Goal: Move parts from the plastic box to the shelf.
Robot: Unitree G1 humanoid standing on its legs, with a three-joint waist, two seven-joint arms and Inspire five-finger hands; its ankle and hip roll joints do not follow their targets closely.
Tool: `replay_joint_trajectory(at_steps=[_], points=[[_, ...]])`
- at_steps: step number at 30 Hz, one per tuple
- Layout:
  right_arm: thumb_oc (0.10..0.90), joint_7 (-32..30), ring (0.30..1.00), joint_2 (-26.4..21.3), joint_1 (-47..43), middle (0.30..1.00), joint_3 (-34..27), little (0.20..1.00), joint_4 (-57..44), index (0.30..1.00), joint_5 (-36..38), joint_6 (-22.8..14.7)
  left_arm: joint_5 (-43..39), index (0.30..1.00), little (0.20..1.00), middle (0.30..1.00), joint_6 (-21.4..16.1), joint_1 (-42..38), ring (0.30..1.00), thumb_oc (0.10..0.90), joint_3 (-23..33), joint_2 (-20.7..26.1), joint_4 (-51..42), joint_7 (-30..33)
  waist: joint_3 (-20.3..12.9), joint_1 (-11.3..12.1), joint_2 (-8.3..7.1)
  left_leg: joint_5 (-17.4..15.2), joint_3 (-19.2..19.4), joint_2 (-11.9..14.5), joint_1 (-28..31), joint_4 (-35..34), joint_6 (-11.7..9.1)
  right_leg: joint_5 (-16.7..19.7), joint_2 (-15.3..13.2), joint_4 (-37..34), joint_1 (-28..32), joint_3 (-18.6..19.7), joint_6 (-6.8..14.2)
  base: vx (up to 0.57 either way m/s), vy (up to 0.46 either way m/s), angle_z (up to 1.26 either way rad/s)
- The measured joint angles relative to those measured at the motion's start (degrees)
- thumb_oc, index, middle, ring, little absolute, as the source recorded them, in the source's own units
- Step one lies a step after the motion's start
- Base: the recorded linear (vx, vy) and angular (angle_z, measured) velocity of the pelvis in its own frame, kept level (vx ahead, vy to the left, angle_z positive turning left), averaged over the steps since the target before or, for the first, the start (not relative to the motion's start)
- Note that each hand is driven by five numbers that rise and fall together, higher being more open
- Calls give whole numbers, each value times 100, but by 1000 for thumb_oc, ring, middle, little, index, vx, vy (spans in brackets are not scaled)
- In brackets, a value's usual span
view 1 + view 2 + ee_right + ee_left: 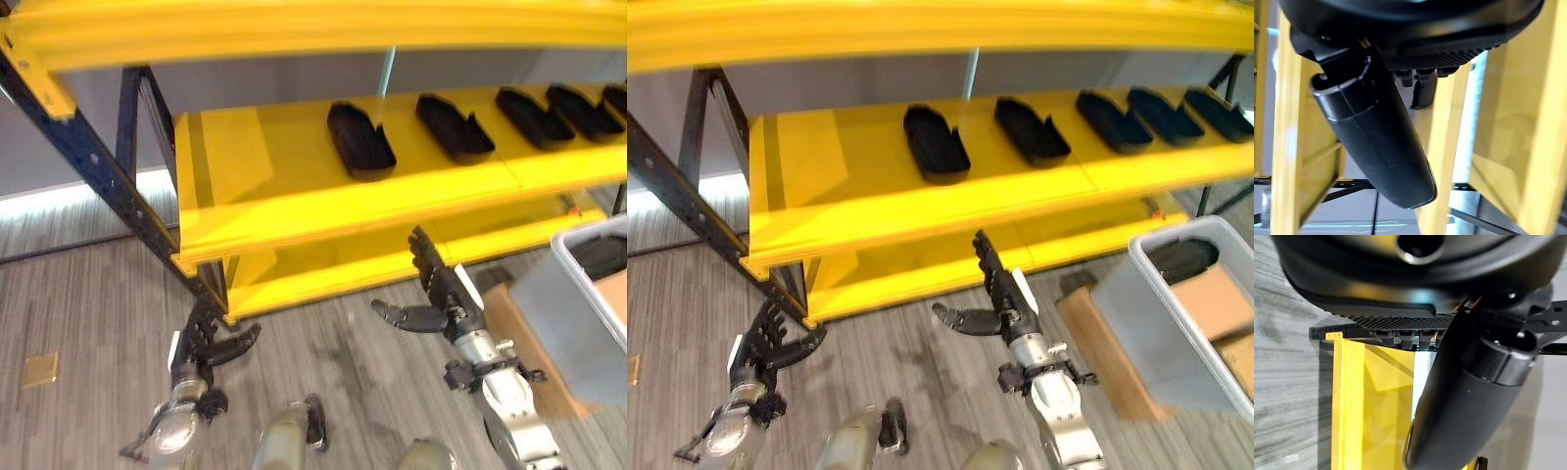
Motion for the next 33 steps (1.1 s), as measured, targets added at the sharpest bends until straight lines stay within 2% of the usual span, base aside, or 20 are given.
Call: replay_joint_trajectory(at_steps=[1, 2, 3, 4, 5, 6, 7, 8, 9, 11, 13, 14, 15, 17, 20, 22, 24, 30, 32, 33], points=[[900, -3, 1000, 37, -15, 1000, -4, 1000, 13, 1000, 0, -4, 1, 1000, 1000, 1000, -1, 9, 1000, 900, 27, -6, -37, -25, -1, 3, -103, -136, 300, -9, -3, -283, -332, 18, 132, -642, 150, -123, 48, -14, -271, -59], [900, 19, 1000, 29, -28, 1000, 16, 1000, -25, 1000, -3, 0, -1, 1000, 1000, 1000, -20, 41, 1000, 900, 114, 11, -56, -50, 25, -5, -238, -368, 224, 29, -319, 505, 165, -25, 87, -1016, 332, -221, 79, -3, -255, -68], [900, 45, 1000, -34, -47, 1000, 46, 1000, -97, 1000, -4, 1, -8, 1000, 1000, 1000, -20, 155, 1000, 900, 210, -23, -71, -90, 19, 124, -211, -529, -126, 267, -421, 1167, 175, -248, 196, -1214, 461, -134, 205, -10, -236, -89], [900, 80, 1000, -166, -19, 1000, 7, 1000, -113, 1000, -2, -23, -48, 1000, 1000, 1000, -5, 164, 1000, 900, 301, -191, 52, -107, 97, 163, 35, -428, -50, 574, -347, 1193, 316, -155, 359, -1529, 659, -145, 526, -20, -157, -96], [900, 72, 1000, -212, -29, 1000, -9, 1000, -53, 1000, -2, 59, -217, 1000, 1000, 1000, 70, 164, 1000, 900, 363, -389, 163, -77, 122, 148, 160, -287, -27, 614, -310, 831, 67, -251, 476, -1645, 506, -114, 309, -1, -211, -77], [900, 71, 1000, -222, 4, 1000, -3, 1000, -46, 1000, -1, 91, -222, 1000, 1000, 1000, 45, 217, 1000, 900, 383, -426, 128, -92, 112, 123, 116, -168, 175, 576, -268, 310, -252, -288, 589, -1673, 277, -72, 102, 7, -152, -24], [900, 80, 1000, -110, 52, 1000, -15, 1000, -11, 1000, 21, 68, -221, 1000, 1000, 1000, 35, 223, 1000, 900, 392, -283, 58, -129, 64, -51, -225, -249, 335, 425, -329, 232, -539, -475, 448, -1970, 112, -59, -197, 11, -255, -11], [900, 110, 1000, -94, 14, 1000, -23, 1000, 22, 1000, 63, 70, -224, 1000, 1000, 1000, 21, 177, 1000, 900, 418, -216, 94, -124, 79, -84, -347, -383, 138, 572, -516, 1091, -189, -111, 363, -2105, 8, -146, -145, 19, -191, -46], [900, 108, 1000, -178, 48, 1000, -22, 1000, 21, 1000, 94, 109, -224, 1000, 1000, 1000, 22, 292, 1000, 900, 423, -275, 107, -121, 10, -28, -73, -680, -41, 1123, -126, 1095, -325, 123, 646, -2204, -65, -91, 107, 18, -222, -55], [900, 65, 1000, -129, 189, 1000, -45, 1000, 23, 1000, 117, 124, -222, 1000, 1000, 1000, 37, 290, 1000, 900, 394, -262, 117, -131, -29, -114, -201, -381, 217, 951, 42, 516, -370, 130, 538, -2222, -197, 224, 76, 15, -140, -34], [900, 125, 1000, -142, 211, 1000, -28, 1000, 19, 1000, 115, 117, -219, 1000, 1000, 1000, 23, 377, 1000, 900, 335, -243, -75, -153, -39, -150, -199, 40, 287, 855, 171, -69, -313, 254, 767, -2646, -10, 244, -62, 18, -153, -11], [900, 128, 1000, -131, 201, 1000, -30, 1000, 22, 1000, 115, 113, -219, 1000, 1000, 1000, 16, 364, 1000, 900, 319, -258, -144, -179, -32, -125, -173, 223, 313, 804, 203, -273, -310, 387, 879, -2968, 170, 235, -25, 21, -185, -4], [900, 153, 1000, -97, 165, 1000, -18, 1000, 15, 1000, 116, 110, -218, 1000, 1000, 1000, 15, 401, 1000, 900, 255, -265, -145, -174, -27, -161, -5, 353, 326, 878, 214, -423, -351, 445, 999, -2996, 134, 292, -79, 20, -163, -1], [900, 144, 1000, -103, 164, 1000, -19, 1000, 23, 1000, 116, 109, -215, 1000, 1000, 1000, 12, 460, 1000, 900, 163, -261, -154, -211, -35, -216, 125, 567, 326, 920, 297, -658, -413, 623, 1068, -2957, 98, 294, -105, 10, -69, 0], [900, 140, 1000, -104, 161, 1000, -18, 1000, 44, 1000, 116, 105, -215, 1000, 1000, 1000, 12, 587, 1000, 900, 96, -276, -154, -227, -63, -203, 196, 758, 399, 1063, 470, -981, -551, 709, 1205, -2820, -29, 389, -124, 3, -163, -23], [900, 60, 1000, -103, 55, 1000, 4, 1000, 124, 1000, 118, 81, -215, 1000, 1000, 1000, 17, 631, 1000, 900, -31, -270, -98, -185, -58, -280, 305, 1117, 557, 1336, 619, -1203, -479, 555, 1450, -2472, -278, 592, -351, 35, -147, -51], [900, -3, 1000, -176, 39, 1000, 4, 1000, 148, 1000, 118, 72, -212, 1000, 1000, 1000, 14, 523, 1000, 900, -88, -311, -132, -216, -56, -445, 328, 1280, 600, 1419, 735, -1404, -543, 521, 1569, -2452, -327, 581, -372, 60, -195, -23], [900, -132, 1000, -209, 39, 1000, -6, 1000, 272, 1000, 117, -29, -206, 1000, 1000, 1000, -35, -64, 1000, 900, -415, -302, -109, -107, 44, -661, 509, 1475, 658, 1790, 839, -1367, -652, -174, 1856, -1502, -754, 834, -553, 107, -222, -21], [900, -181, 1000, -181, 49, 1000, 64, 1000, 299, 1000, 115, -46, -203, 1000, 1000, 1000, -56, -155, 1000, 900, -455, -228, -114, -107, 52, -653, 474, 1566, 607, 1933, 847, -1272, -794, -505, 1917, -976, -1027, 939, -731, 132, -279, -27], [900, -194, 1000, -73, 15, 1000, 124, 1000, 360, 1000, 111, -48, -203, 1000, 1000, 1000, -62, -186, 1000, 900, -373, -94, -109, -71, 167, -530, 247, 1754, 229, 2162, 805, -761, -1078, -822, 2014, -460, -1177, 1136, -1023, 92, -221, -76]])
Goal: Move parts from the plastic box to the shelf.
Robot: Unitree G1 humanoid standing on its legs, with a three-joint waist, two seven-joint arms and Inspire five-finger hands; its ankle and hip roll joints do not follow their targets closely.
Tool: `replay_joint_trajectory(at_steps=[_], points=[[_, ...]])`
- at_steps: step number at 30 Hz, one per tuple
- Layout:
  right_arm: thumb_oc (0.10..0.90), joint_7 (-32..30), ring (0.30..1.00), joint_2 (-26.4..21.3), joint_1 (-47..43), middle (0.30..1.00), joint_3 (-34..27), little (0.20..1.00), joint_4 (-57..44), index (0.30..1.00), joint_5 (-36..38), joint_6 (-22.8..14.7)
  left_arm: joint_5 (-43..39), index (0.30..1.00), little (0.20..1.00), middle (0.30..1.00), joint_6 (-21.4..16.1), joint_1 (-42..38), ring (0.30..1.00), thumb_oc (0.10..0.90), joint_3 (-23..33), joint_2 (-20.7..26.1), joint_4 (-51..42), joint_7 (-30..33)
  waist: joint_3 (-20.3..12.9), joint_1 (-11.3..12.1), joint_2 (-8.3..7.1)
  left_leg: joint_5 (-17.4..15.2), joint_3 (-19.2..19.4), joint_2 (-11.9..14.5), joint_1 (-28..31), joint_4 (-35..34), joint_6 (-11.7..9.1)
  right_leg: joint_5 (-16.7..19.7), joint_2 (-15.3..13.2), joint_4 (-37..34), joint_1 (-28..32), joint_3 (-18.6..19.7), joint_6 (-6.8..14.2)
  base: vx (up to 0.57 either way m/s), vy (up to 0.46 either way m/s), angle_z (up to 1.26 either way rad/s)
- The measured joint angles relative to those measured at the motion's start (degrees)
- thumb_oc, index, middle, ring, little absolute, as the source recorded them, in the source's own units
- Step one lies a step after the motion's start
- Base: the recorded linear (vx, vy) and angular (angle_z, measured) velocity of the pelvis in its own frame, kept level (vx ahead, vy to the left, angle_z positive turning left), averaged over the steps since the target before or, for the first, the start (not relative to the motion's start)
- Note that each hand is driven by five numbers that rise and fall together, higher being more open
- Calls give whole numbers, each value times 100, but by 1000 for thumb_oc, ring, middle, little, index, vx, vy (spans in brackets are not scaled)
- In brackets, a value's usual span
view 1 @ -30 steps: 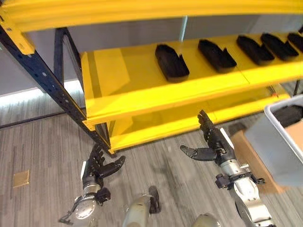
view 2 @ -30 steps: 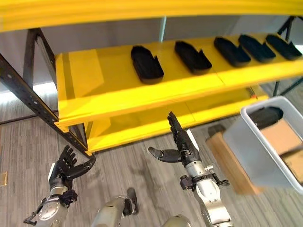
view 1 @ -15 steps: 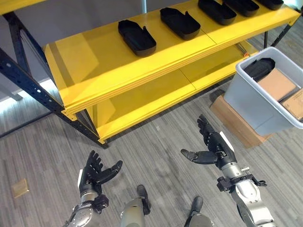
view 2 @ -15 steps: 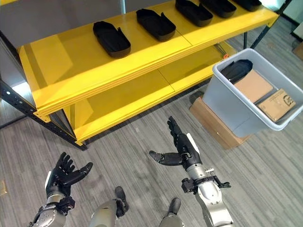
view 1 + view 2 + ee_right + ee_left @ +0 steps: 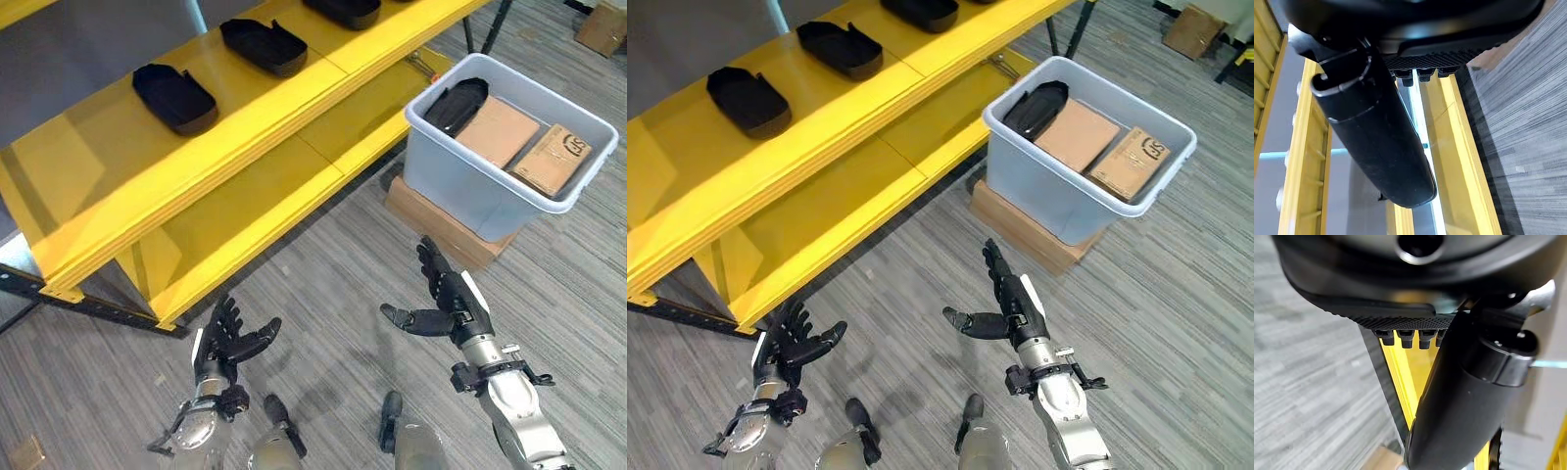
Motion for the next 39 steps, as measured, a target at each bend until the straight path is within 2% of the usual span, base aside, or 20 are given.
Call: replay_joint_trajectory(at_steps=[1, 3, 4, 5, 6, 9, 12, 14, 15, 17, 18, 19, 21, 24, 28, 34, 36, 37, 38, 39], points=[[900, -13, 1000, 59, 0, 1000, 18, 1000, 31, 1000, -2, 0, -1, 1000, 1000, 1000, 3, -26, 1000, 900, 46, 32, 9, 59, 37, 121, -89, 187, -412, 130, -92, 347, -41, -97, 133, 58, 2, 113, -145, 58, -144, -91], [900, -77, 1000, 76, 89, 1000, -3, 1000, -19, 1000, 2, -65, -1, 1000, 1000, 1000, 13, 1, 1000, 900, 6, 51, 53, 121, 34, 162, -172, 401, -1103, 150, -530, 888, 217, -12, 320, -157, 112, 224, -370, 0, 12, -44], [900, -131, 1000, 64, 164, 1000, -111, 1000, -72, 1000, 1, -119, 1, 1000, 1000, 1000, 15, -34, 1000, 900, -96, 43, 40, 121, 67, 149, -232, 27, -1547, -272, -808, 1302, 245, 95, 333, -276, 80, 309, -419, 164, 105, -30], [900, -230, 1000, -10, 83, 1000, -196, 1000, -25, 1000, 1, -114, 7, 1000, 1000, 1000, 13, -90, 1000, 900, -142, -119, -9, 101, 149, 206, -374, -852, -2298, -1409, -1031, 1193, 281, 341, 339, -718, 59, 556, -393, 206, 68, -61], [900, -233, 1000, -69, 18, 1000, -188, 1000, 16, 1000, 2, -109, 5, 1000, 1000, 1000, 18, -118, 1000, 900, -144, -249, 7, 108, 166, 271, -340, -1027, -2357, -1722, -1096, 903, 379, 552, 445, -997, 138, 629, -402, 268, 119, -82], [900, -233, 1000, 57, -18, 1000, -125, 1000, 240, 1000, 2, -110, 8, 1000, 1000, 1000, 46, -158, 1000, 900, -138, -367, 194, 115, 263, 344, -246, -966, -2125, -1792, -1253, -180, 440, 689, 965, -1718, 688, 858, -339, 266, 165, -68], [900, -203, 1000, 63, -142, 1000, -15, 1000, 481, 1000, -1, -131, 9, 1000, 1000, 1000, 45, -170, 1000, 900, -126, -373, 366, 120, 358, 530, -102, -785, -2991, -1908, -1299, -1432, 290, 733, 1317, -1979, 1040, 1446, -290, 294, 233, -97], [900, -89, 1000, 41, -256, 1000, 55, 1000, 623, 1000, 2, -90, 4, 1000, 1000, 1000, 44, -58, 1000, 900, -14, -432, 383, 132, 440, 784, 11, -752, -3583, -1920, -1278, -1387, 412, 754, 1498, -1956, 1164, 2120, -335, 159, 172, -192], [900, 2, 1000, 20, -251, 1000, 69, 1000, 547, 1000, 4, -94, 4, 1000, 1000, 1000, 44, 55, 1000, 900, 61, -455, 402, 129, 420, 820, 120, -622, -3471, -1882, -1249, -1186, 575, 739, 1600, -1920, 1236, 2311, -366, 120, 145, -180], [900, 34, 1000, -180, 64, 1000, 3, 1000, 323, 1000, 9, -122, 7, 1000, 1000, 1000, 34, 121, 1000, 900, 60, -489, 403, 117, 402, 580, 386, -573, -3247, -1860, -1047, -966, 683, 458, 1761, -1887, 1456, 2320, -409, 143, 194, -65], [900, 46, 1000, -174, 247, 1000, -116, 1000, 321, 1000, 12, -108, 4, 1000, 1000, 1000, 12, -20, 1000, 900, 47, -434, 359, 120, 425, 438, 288, -82, -3068, -1868, -977, -961, 707, 117, 1697, -1542, 1355, 2306, -373, 169, 281, -11], [900, 60, 1000, -173, 283, 1000, -123, 1000, 326, 1000, 16, -57, 6, 1000, 1000, 1000, 11, -168, 1000, 900, 22, -286, 305, 117, 406, 417, 40, 77, -2822, -1994, -974, -922, 755, -237, 1485, -1175, 1245, 2286, -219, 109, 222, -24], [900, 62, 1000, -4, 217, 1000, -165, 1000, 320, 1000, 124, -58, 5, 1000, 1000, 1000, 11, -462, 1000, 900, 8, -191, 271, 138, 386, 466, -165, 110, -2520, -2160, -959, -929, 981, -382, 1184, -1081, 1155, 2255, -16, 109, 221, -40], [900, 65, 1000, 133, -188, 1000, 78, 1000, 308, 1000, 131, -60, 5, 1000, 1000, 1000, -2, -1018, 1000, 900, -114, -98, 263, 247, 385, 463, -188, 0, -2283, -2481, -867, -914, 1216, -427, 732, -1278, 1301, 2083, 262, 86, 133, -22], [900, 53, 1000, 160, -451, 1000, 128, 1000, 308, 1000, 124, -58, 8, 1000, 1000, 1000, -134, -1271, 1000, 900, -194, -98, 160, 278, 387, 484, -191, -104, -2294, -2614, -845, -910, 1345, -289, 593, -1665, 1508, 1901, 444, 64, 104, 6], [900, -45, 1000, 198, -707, 1000, 111, 1000, 310, 1000, 124, -57, 9, 1000, 1000, 1000, -121, -1008, 1000, 900, -215, -99, 202, 371, 398, 475, -293, -374, -2279, -2665, -1023, -643, 1270, -331, 543, -1698, 1475, 1831, 383, 70, 99, -2], [900, -59, 1000, 200, -706, 1000, 117, 1000, 314, 1000, 120, -42, 10, 1000, 1000, 1000, -81, -909, 1000, 900, -211, -100, 247, 381, 394, 467, -324, -565, -2285, -2652, -1184, -464, 1326, -411, 592, -1069, 1082, 1810, 333, 86, 259, -7], [900, -61, 1000, 203, -643, 1000, 116, 1000, 312, 1000, 120, -32, 12, 1000, 1000, 1000, -44, -891, 1000, 900, -229, -105, 274, 378, 394, 447, -328, -596, -2285, -2615, -1109, -458, 1374, -424, 631, -134, 673, 1800, 358, 81, 353, -10], [900, -56, 1000, 218, -532, 1000, 146, 1000, 288, 1000, 119, -28, 14, 1000, 1000, 1000, -18, -833, 1000, 900, -224, -103, 351, 376, 400, 409, -334, -660, -2246, -2675, -937, -425, 1494, -212, 584, 1440, 10, 1798, 509, 107, 350, -8], [900, -56, 1000, 250, -500, 1000, 173, 1000, 252, 1000, 117, -29, 14, 1000, 1000, 1000, 11, -793, 1000, 900, -215, -99, 371, 378, 402, 345, -333, -723, -2212, -2732, -823, -388, 1583, 225, 486, 2365, -411, 1775, 582, 129, 249, 5]])
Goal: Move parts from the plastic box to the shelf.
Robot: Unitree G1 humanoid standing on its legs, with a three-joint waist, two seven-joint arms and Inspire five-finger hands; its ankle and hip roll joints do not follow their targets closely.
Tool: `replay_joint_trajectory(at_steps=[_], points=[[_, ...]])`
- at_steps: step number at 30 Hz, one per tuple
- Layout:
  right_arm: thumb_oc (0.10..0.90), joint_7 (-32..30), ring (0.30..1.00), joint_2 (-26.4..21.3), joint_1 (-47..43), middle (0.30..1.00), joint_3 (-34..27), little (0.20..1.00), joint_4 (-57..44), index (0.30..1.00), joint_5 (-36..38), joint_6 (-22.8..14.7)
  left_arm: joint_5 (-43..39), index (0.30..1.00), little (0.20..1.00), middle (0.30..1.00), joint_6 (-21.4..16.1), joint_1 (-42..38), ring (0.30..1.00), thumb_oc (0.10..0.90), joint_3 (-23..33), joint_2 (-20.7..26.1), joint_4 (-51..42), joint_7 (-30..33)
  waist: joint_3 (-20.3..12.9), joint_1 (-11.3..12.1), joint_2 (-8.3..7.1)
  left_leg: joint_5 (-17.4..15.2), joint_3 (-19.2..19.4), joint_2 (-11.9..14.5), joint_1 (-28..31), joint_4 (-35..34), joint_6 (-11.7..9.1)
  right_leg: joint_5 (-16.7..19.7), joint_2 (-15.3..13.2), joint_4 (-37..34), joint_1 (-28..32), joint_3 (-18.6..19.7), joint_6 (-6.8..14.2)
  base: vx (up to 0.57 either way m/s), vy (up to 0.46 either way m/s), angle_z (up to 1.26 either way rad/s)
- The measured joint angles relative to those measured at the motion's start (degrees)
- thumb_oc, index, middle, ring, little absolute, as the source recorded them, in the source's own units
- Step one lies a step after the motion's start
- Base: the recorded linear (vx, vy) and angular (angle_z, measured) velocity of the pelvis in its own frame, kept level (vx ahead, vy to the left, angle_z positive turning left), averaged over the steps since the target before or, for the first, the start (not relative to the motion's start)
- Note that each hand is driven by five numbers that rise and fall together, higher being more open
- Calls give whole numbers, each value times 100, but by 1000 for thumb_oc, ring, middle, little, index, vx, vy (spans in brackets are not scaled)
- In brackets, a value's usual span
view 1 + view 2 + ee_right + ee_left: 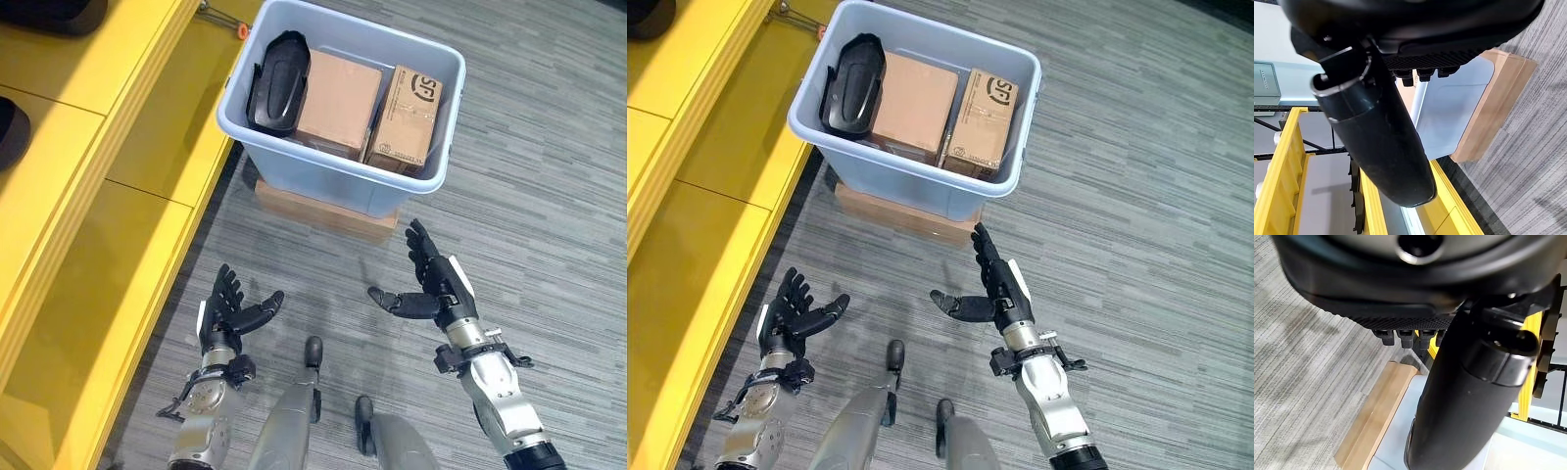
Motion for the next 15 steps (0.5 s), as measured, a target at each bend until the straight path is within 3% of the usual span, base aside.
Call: replay_joint_trajectory(at_steps=[1, 2, 3, 4, 5, 6, 7, 8, 12, 15], points=[[900, -2, 1000, 23, 67, 1000, 66, 1000, -35, 1000, -6, 0, 18, 1000, 1000, 1000, 1, 114, 1000, 900, -8, 24, -4, -1, 20, -88, 33, -106, 95, -25, 143, 65, 124, 641, -253, 892, -423, -244, 223, 128, 104, 4], [900, 2, 1000, 23, 111, 1000, 94, 1000, -48, 1000, -19, 6, 30, 1000, 1000, 1000, 8, 172, 1000, 900, -50, 64, -16, -1, 29, -92, 52, -162, 155, -35, 271, 66, 112, 533, -537, 1057, -531, -556, 166, 172, 24, -38], [900, 11, 1000, 16, 212, 1000, 152, 1000, -184, 1000, -38, 32, 40, 1000, 1000, 1000, 16, 324, 1000, 900, -71, 137, -182, -1, 29, -2, 144, -216, 298, -16, 487, -47, 31, 28, -1088, -165, -496, -1450, -60, 150, -26, -52], [900, 16, 1000, 23, 193, 1000, 156, 1000, -211, 1000, -48, 19, 39, 1000, 1000, 1000, 5, 322, 1000, 900, -64, 169, -210, -4, 39, 6, 174, -215, 355, -3, 523, -111, 19, -13, -1144, -924, -460, -1603, -76, 141, -73, -64], [900, 35, 1000, 45, 135, 1000, 159, 1000, -203, 1000, -62, 20, 35, 1000, 1000, 1000, 2, 307, 1000, 900, -30, 186, -217, -8, 41, 53, 187, -188, 452, 8, 554, -212, -4, 41, -1116, -1985, -398, -1627, -11, 99, -77, -35], [900, 41, 1000, 37, 115, 1000, 159, 1000, -200, 1000, -76, 20, 36, 1000, 1000, 1000, 0, 274, 1000, 900, -8, 196, -192, -11, 44, 87, 190, -183, 537, 1, 548, -246, -1, 159, -1116, -2608, -406, -1594, 60, 116, -85, -44], [900, 46, 1000, 36, 28, 1000, 152, 1000, -130, 1000, -78, 28, 33, 1000, 1000, 1000, 4, 210, 1000, 900, 15, 194, -53, -14, 48, 102, 200, -177, 642, -42, 578, -304, 7, 605, -1183, -3763, -326, -1565, 147, 133, -97, -31], [900, 39, 1000, 36, 29, 1000, 151, 1000, -113, 1000, -125, 50, 32, 1000, 1000, 1000, 6, 175, 1000, 900, 10, 189, 18, -16, 47, 112, 198, -154, 691, -90, 614, -326, 52, 934, -1266, -4298, -222, -1597, 207, 162, -119, -22], [900, 10, 1000, 33, 47, 1000, 129, 1000, -95, 1000, -238, 57, 36, 1000, 1000, 1000, 5, 166, 1000, 900, -2, 157, 77, -33, 54, 35, 221, -209, 563, -163, 781, -333, 50, 1747, -1509, -5007, 165, -1671, 279, 149, -82, 11], [900, -3, 1000, 23, 72, 1000, 121, 1000, -97, 1000, -242, 57, 35, 1000, 1000, 1000, 6, 192, 1000, 900, 15, -19, 80, -35, 45, 114, 203, -220, 475, -208, 1062, -573, 27, 1863, -1461, -4959, 558, -1900, 351, 207, -106, 20]])
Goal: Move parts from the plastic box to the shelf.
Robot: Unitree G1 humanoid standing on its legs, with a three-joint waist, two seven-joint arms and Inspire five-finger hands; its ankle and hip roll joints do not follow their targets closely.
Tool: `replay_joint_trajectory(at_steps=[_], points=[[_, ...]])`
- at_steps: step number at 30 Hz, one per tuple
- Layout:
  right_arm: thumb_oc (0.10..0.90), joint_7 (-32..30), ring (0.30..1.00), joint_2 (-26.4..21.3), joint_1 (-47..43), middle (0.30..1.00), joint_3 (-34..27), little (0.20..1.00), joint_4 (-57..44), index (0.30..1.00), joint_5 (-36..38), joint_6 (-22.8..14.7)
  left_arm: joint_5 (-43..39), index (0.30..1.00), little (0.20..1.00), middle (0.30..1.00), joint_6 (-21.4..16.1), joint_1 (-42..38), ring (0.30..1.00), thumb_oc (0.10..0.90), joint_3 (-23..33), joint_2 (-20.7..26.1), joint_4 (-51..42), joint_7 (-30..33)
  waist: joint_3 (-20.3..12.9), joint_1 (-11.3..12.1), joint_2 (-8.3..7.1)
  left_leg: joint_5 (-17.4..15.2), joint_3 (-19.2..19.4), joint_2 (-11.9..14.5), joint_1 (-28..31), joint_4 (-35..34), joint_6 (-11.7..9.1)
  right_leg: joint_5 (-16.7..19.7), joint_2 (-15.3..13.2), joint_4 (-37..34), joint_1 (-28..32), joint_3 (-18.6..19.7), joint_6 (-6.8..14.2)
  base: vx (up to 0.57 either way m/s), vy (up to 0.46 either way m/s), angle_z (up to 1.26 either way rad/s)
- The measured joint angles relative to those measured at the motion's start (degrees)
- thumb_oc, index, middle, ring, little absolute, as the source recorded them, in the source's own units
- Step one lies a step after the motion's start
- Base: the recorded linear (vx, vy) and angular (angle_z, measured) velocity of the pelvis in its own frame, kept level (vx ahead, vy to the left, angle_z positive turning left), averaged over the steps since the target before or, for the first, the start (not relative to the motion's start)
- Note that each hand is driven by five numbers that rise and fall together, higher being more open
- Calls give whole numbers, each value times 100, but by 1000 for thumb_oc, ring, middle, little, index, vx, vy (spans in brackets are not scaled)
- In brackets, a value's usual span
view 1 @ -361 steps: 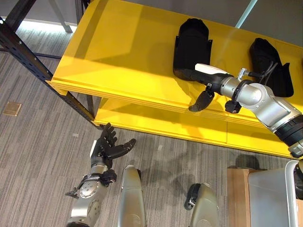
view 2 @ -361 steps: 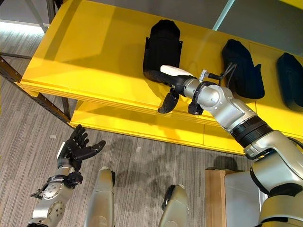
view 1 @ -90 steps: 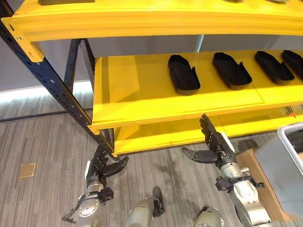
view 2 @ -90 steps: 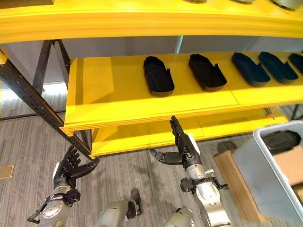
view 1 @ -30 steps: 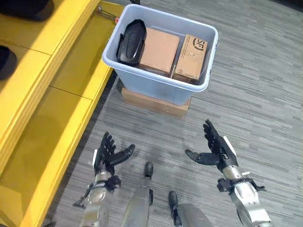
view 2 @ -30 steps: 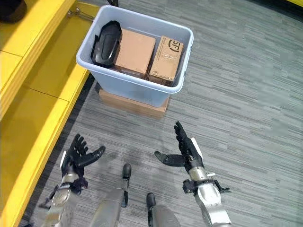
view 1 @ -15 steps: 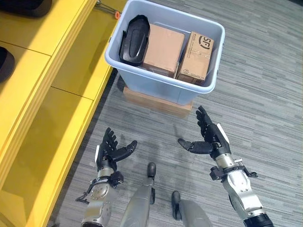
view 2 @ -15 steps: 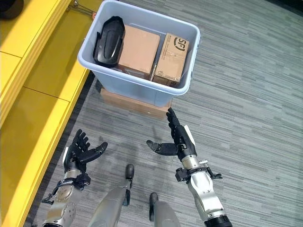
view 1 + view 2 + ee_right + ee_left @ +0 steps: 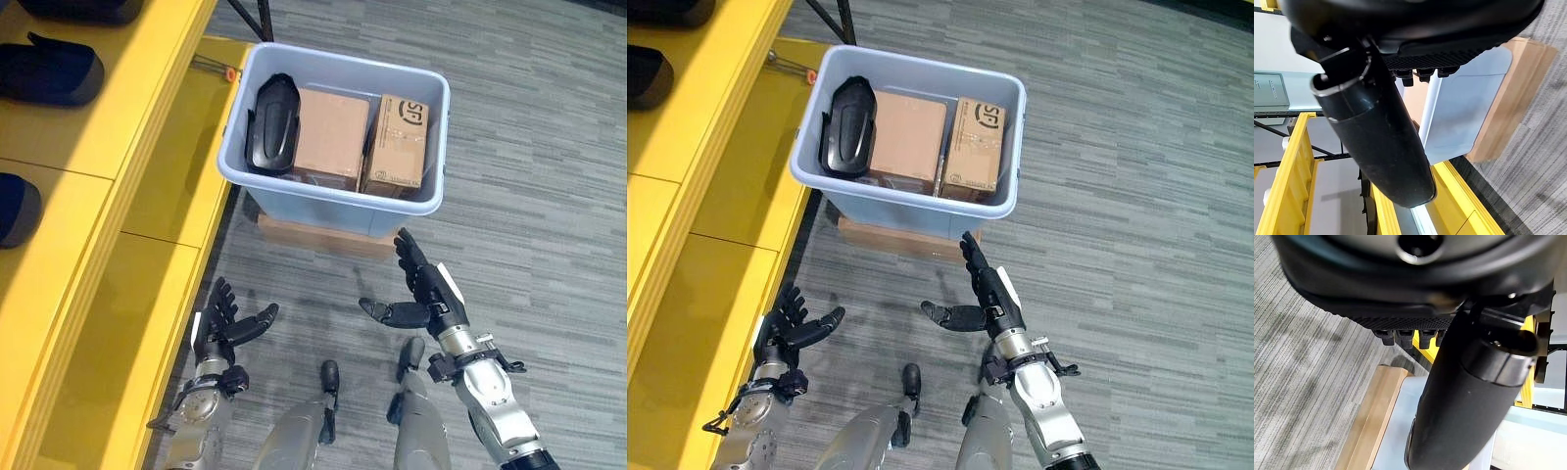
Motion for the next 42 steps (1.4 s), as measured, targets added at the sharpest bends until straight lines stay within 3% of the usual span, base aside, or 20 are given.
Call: replay_joint_trajectory(at_steps=[4, 6, 13, 20, 23, 24, 25, 26, 27, 28, 29, 31, 32, 33, 34, 36, 38, 39, 40, 42], points=[[900, -23, 1000, -12, -92, 1000, -72, 1000, -34, 1000, 0, -21, -13, 1000, 1000, 1000, -9, 71, 1000, 900, -160, -62, -37, -3, -32, 17, -18, -26, -121, -105, 30, -56, -75, 131, 51, -40, 422, -244, -79, 173, -126, 19], [900, -99, 1000, -100, -175, 1000, -107, 1000, -21, 1000, 1, -13, -21, 1000, 1000, 1000, -9, 72, 1000, 900, -191, -84, -41, 0, -46, -51, 59, -26, -280, 122, -35, -67, -282, 21, 291, -10, 418, -306, -249, 192, -162, 18], [900, -316, 1000, -207, -382, 1000, -245, 1000, -19, 1000, 0, -20, -45, 1000, 1000, 1000, -10, -229, 1000, 900, -461, -62, -128, 2, -42, -159, 46, 191, -557, 634, -30, -439, -671, -336, 783, 161, 306, -371, -577, 108, -109, 13], [900, -381, 1000, -178, -450, 1000, -206, 1000, 64, 1000, -10, -25, -45, 1000, 1000, 1000, -9, -334, 1000, 900, -440, -35, -187, 25, -38, -163, 53, 194, -541, 858, -215, -329, -862, -690, 959, 624, -42, -315, -712, 75, -151, -2], [900, -383, 1000, -131, -509, 1000, -165, 1000, 209, 1000, -68, -24, -47, 1000, 1000, 1000, -10, -317, 1000, 900, -415, -15, -213, 28, -16, -110, 18, 103, -491, 885, -573, 520, -1010, -832, 961, 763, -51, -241, -825, 28, -135, 1], [900, -388, 1000, -130, -546, 1000, -175, 1000, 218, 1000, -122, -33, -47, 1000, 1000, 1000, -13, -312, 1000, 900, -383, -10, -234, 18, 40, -41, 8, 75, -470, 856, -914, 1235, -1085, -951, 946, 798, -72, -198, -876, 37, -102, -17], [900, -394, 1000, -147, -575, 1000, -170, 1000, 238, 1000, -126, -32, -52, 1000, 1000, 1000, -19, -323, 1000, 900, -363, -34, -234, 26, 145, 78, -1, 221, -500, 851, -1335, 2228, -1306, -990, 971, 897, -55, -118, -947, 67, -85, -28], [900, -379, 1000, -161, -545, 1000, -161, 1000, 236, 1000, -130, -41, -53, 1000, 1000, 1000, -20, -297, 1000, 900, -356, -43, -233, 22, 165, 90, 33, 440, -579, 885, -1604, 2785, -1597, -1082, 948, 985, -52, -38, -1021, 136, -25, -30], [900, -398, 1000, -195, -519, 1000, -166, 1000, 236, 1000, -164, -41, -54, 1000, 1000, 1000, -23, -255, 1000, 900, -336, -41, -226, 25, 208, 62, 23, 812, -378, 1027, -1972, 3326, -1465, -1148, 937, 1046, -51, 3, -1161, 142, 65, -21], [900, -416, 1000, -168, -507, 1000, -165, 1000, 230, 1000, -162, -52, -55, 1000, 1000, 1000, -30, -209, 1000, 900, -321, -21, -231, 26, 227, 57, -10, 602, -300, 1235, -2015, 3136, -1274, -1139, 982, 1025, -50, 32, -1219, 114, 64, -24], [900, -444, 1000, -142, -481, 1000, -165, 1000, 232, 1000, -162, -67, -55, 1000, 1000, 1000, -29, -185, 1000, 900, -303, -16, -228, 33, 259, 33, -50, 526, -291, 1548, -1882, 2491, -1184, -1141, 1060, 1013, -57, 83, -1315, 157, 157, -34], [900, -523, 1000, -139, -426, 1000, -173, 1000, 244, 1000, -169, -69, -53, 1000, 1000, 1000, -22, -190, 1000, 900, -313, -47, -203, 41, 324, 9, -62, 592, -606, 2217, -1541, 1041, -1268, -1116, 1226, 1113, -54, 205, -1436, 179, 228, -56], [900, -682, 1000, -210, -353, 1000, -207, 1000, 317, 1000, -224, -96, -47, 1000, 1000, 1000, -14, -229, 1000, 900, -325, -47, -140, 123, 362, 4, -15, 720, -696, 3212, -1055, -845, -1510, -1406, 1472, 1527, -170, 337, -1428, 96, 344, -65], [900, -822, 1000, -205, -186, 1000, -318, 1000, 346, 1000, -227, -100, -44, 1000, 1000, 1000, 4, -481, 1000, 900, -392, -68, 26, 127, 386, -44, -36, 814, 83, 3471, -1160, -820, -1644, -1484, 1290, 1756, -246, 336, -1365, 69, 388, -48], [900, -886, 1000, -202, -136, 1000, -383, 1000, 352, 1000, -229, -99, -42, 1000, 1000, 1000, 3, -544, 1000, 900, -407, -69, 22, 131, 381, -109, -2, 857, 426, 3464, -1200, -818, -1706, -1449, 1202, 1769, -255, 343, -1234, 67, 524, -48], [900, -943, 1000, -242, -201, 1000, -254, 1000, 350, 1000, -342, -120, -44, 1000, 1000, 1000, -14, -527, 1000, 900, -354, -35, 7, 201, 381, -90, 276, 1054, 100, 3263, -738, -828, -1761, -1324, 1207, 1741, -284, 698, -929, 85, 414, -72], [900, -937, 1000, -430, -219, 1000, -210, 1000, 333, 1000, -428, -163, -44, 1000, 1000, 1000, -25, -473, 1000, 900, -357, -143, -73, 241, 359, -156, 762, 1100, 65, 3028, -318, -826, -1611, -1328, 1243, 1792, -355, 863, -545, 65, 250, -45], [900, -953, 1000, -278, -214, 1000, -223, 1000, 364, 1000, -426, -156, -44, 1000, 1000, 1000, -25, -653, 1000, 900, -339, -39, -112, 242, 445, -139, 595, 1179, 64, 2782, -431, -794, -1920, -1280, 977, 1828, -464, 915, -405, 41, 149, 3], [900, -927, 1000, -205, -187, 1000, -149, 1000, 365, 1000, -430, -139, -43, 1000, 1000, 1000, -51, -763, 1000, 900, -297, 34, -205, 252, 511, -112, 408, 1167, 109, 2471, -498, -793, -1778, -1201, 702, 1739, -497, 980, -310, 62, 236, 38], [900, -830, 1000, -129, -147, 1000, 40, 1000, 368, 1000, -432, -125, -44, 1000, 1000, 1000, -97, -847, 1000, 900, -216, 98, -230, 267, 554, 42, 301, 1167, 89, 2203, -567, -792, -1648, -1039, 447, 1540, -416, 941, -309, 69, 263, 40]])
